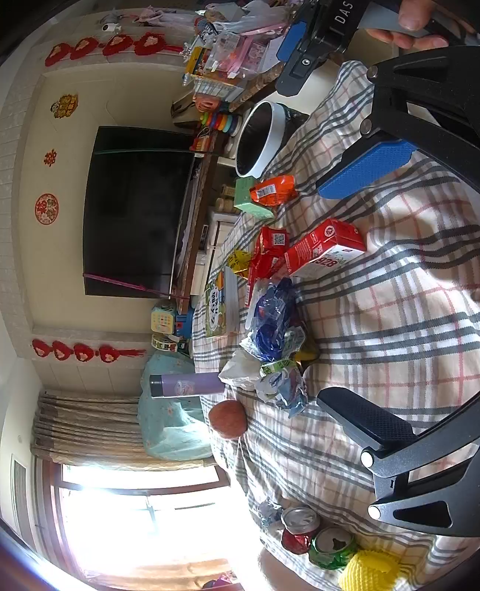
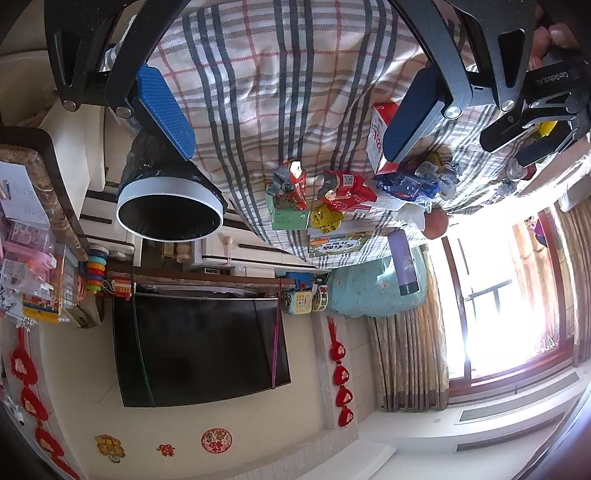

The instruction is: Collect trash

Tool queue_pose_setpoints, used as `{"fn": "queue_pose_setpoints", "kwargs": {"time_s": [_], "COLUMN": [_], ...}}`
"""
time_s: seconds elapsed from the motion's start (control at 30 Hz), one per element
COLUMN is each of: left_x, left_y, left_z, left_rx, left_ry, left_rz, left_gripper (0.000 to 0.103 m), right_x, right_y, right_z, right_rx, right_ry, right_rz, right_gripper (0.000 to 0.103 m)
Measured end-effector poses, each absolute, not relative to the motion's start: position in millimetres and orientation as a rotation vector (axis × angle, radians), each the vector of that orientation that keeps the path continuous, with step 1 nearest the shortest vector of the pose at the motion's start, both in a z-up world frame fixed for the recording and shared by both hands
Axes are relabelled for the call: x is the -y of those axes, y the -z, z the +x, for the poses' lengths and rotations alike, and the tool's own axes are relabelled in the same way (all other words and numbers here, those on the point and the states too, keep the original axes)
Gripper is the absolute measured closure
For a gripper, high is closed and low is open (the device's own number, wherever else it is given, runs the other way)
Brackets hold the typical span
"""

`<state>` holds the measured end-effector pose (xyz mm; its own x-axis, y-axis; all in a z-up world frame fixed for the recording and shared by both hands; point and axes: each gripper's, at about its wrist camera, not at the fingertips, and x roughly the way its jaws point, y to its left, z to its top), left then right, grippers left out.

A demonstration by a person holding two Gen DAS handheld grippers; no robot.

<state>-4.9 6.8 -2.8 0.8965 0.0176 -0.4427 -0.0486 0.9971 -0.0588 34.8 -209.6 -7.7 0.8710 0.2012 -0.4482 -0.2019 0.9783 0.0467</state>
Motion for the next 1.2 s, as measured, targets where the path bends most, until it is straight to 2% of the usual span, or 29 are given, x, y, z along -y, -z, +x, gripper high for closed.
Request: {"fn": "queue_pose_setpoints", "kwargs": {"time_s": [0.83, 1.2], "left_x": [-4, 3], "left_y": [8, 16], "left_z": [3, 27], "left_rx": [-0.479, -0.563], "left_ry": [-0.029, -0.004], "left_rz": [-0.067, -0.063], "left_gripper": [0.001, 0.001], "right_x": [212, 216], "right_y": [15, 28], "right_z": [42, 67], "right_rx": [-0.504, -0.592], "right_ry": [-0.223, -0.254], "right_rz": [0.014, 0.014], "right_gripper": [0.001, 0.001]}}
